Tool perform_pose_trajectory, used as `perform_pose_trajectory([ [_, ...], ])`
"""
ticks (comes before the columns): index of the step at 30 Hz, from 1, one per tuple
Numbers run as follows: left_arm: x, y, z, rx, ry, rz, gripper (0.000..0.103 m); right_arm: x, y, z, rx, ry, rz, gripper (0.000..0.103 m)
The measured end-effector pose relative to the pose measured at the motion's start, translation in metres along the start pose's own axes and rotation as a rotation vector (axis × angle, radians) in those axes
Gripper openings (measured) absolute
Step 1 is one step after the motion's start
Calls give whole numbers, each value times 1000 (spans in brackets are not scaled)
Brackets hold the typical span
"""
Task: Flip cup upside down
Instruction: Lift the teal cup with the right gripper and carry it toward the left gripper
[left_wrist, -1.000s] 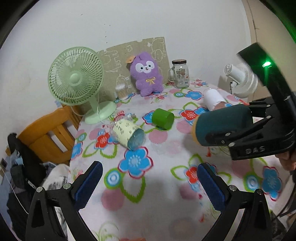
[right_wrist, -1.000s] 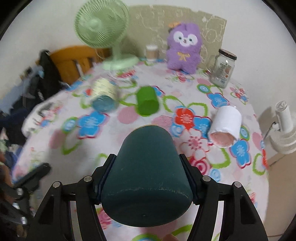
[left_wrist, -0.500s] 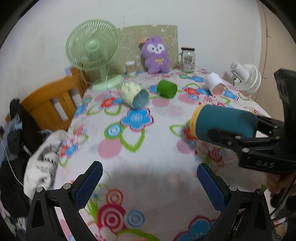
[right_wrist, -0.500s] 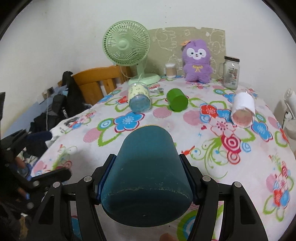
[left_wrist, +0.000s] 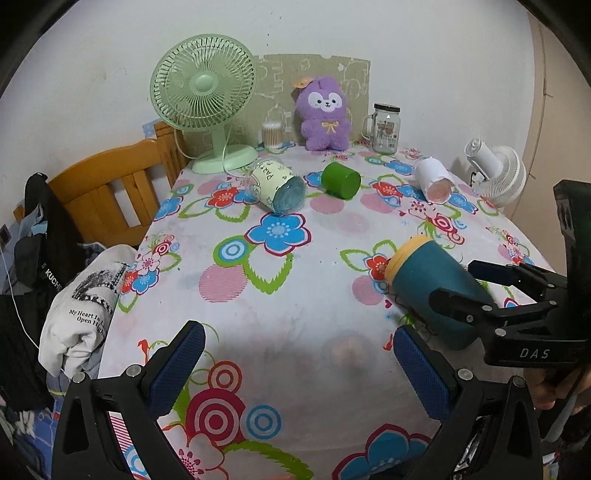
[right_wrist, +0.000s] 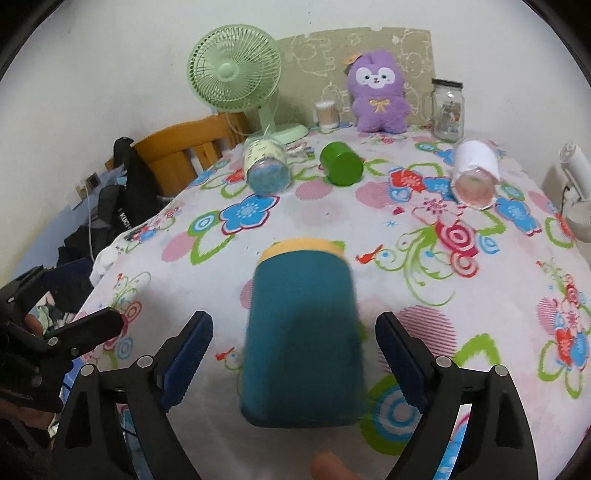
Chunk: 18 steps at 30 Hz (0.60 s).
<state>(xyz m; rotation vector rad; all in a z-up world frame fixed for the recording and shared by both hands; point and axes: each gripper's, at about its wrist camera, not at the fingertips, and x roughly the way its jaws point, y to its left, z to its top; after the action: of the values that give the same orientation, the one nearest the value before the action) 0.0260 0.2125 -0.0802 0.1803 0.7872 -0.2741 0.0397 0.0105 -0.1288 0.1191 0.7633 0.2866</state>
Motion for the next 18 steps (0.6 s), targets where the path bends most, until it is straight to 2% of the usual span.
perform_pose_trajectory([
  [7, -6, -17, 3, -2, -36, -14, 103, -20, -13, 0, 40, -31, -2, 91],
  [11, -11, -35, 6, 6, -65, -25, 103, -50, -28, 3, 59, -92, -19, 91],
  [18, -10, -70, 11, -9, -87, -77, 103, -90, -70, 1, 89, -161, -119, 92],
])
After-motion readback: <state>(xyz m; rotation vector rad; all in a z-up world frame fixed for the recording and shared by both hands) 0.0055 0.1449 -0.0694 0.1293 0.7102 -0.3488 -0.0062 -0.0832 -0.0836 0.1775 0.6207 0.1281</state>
